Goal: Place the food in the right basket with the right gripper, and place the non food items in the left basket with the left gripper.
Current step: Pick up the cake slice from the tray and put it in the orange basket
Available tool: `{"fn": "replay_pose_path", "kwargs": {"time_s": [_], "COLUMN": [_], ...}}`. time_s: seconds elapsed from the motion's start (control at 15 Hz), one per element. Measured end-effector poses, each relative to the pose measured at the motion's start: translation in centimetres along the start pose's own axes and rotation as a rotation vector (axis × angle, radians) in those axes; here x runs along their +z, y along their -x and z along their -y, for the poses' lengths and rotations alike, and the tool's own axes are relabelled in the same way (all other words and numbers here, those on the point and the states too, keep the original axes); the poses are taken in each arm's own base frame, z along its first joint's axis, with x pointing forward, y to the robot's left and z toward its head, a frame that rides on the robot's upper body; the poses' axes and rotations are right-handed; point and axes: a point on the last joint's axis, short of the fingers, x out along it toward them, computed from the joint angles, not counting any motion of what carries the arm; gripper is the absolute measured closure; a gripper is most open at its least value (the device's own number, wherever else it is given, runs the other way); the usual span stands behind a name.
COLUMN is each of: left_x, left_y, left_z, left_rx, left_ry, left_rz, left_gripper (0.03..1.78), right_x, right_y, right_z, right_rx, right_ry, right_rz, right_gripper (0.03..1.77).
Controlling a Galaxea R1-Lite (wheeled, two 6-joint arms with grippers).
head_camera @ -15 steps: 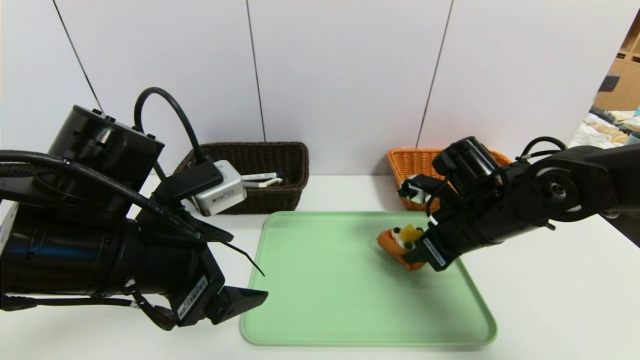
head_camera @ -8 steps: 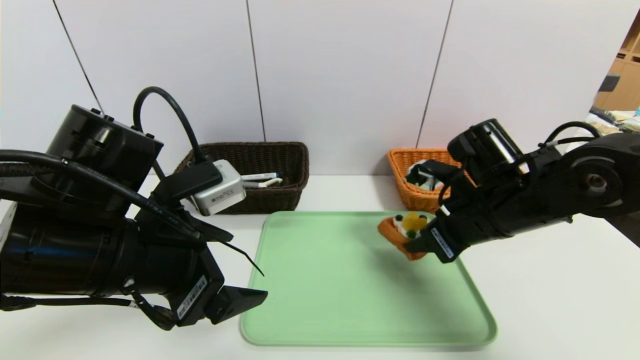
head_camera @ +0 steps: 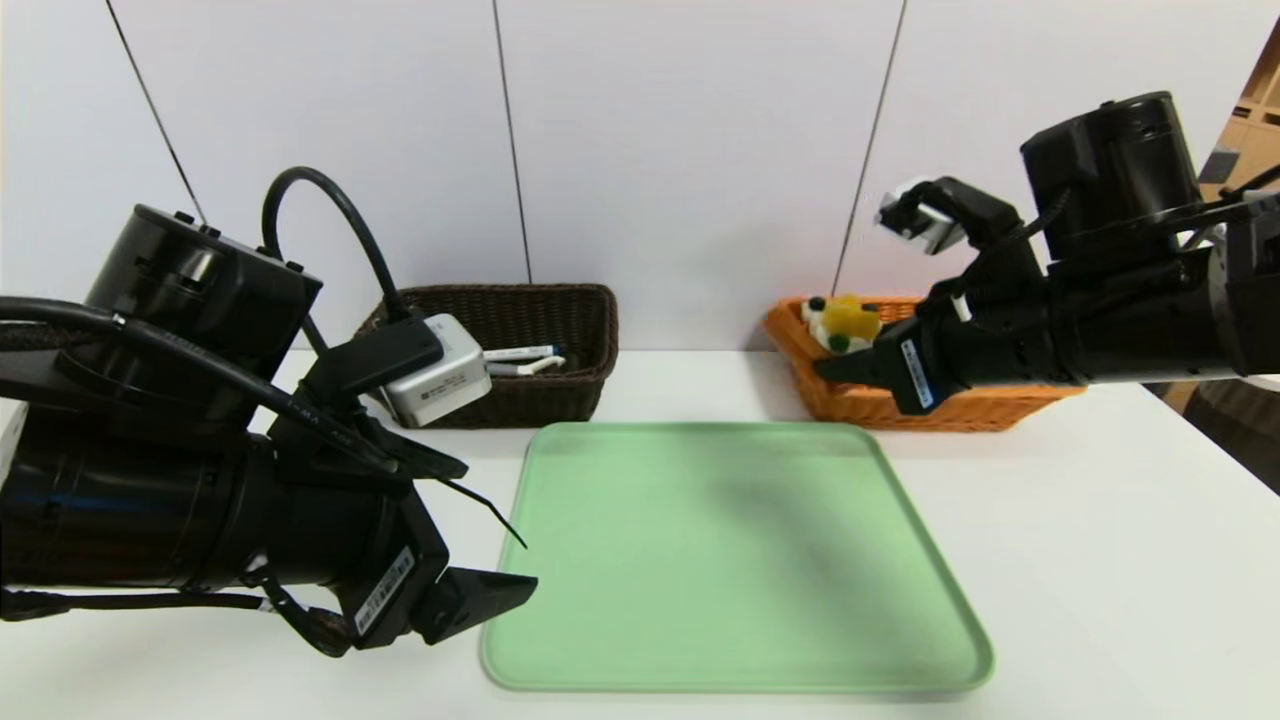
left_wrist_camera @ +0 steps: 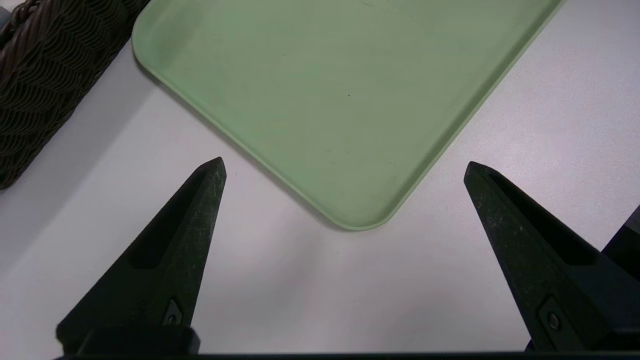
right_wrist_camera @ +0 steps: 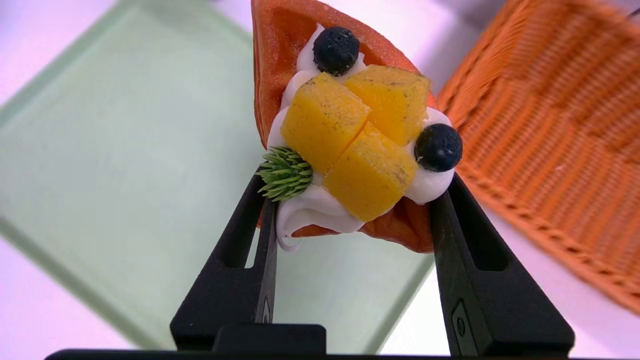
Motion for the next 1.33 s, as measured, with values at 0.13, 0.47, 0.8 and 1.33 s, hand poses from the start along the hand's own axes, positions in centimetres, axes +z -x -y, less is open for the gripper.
{"fn": "replay_pose_path", "kwargs": {"time_s": [0.13, 0.47, 0.8, 1.33], "left_x": [0.0, 0.3, 0.2, 0.2], "left_y": [0.0, 0.0, 0.0, -0.1], "left_z": [0.0, -0.1, -0.2, -0.3], "left_rx": [0.002, 0.009, 0.011, 0.014], "left_ry": [0.001, 0.001, 0.006, 0.01], "left_rz": [0.001, 0.028, 0.025, 0.022], "left_gripper": [0.12, 0.12, 0.12, 0.12], "right_x": [0.5, 0.5, -1.1, -4.9], "right_y": [0.0, -1.2, -4.9, -10.4], "right_z": [1.6, 8.2, 15.0, 18.3], "right_rx": [-0.05, -0.219, -0.347, -0.346], "right_ry": [-0.024, -0.112, -0.185, -0.231], "right_rz": [0.027, 0.024, -0.045, -0.174], "right_gripper": [0.93, 0.93, 0.93, 0.93]}}
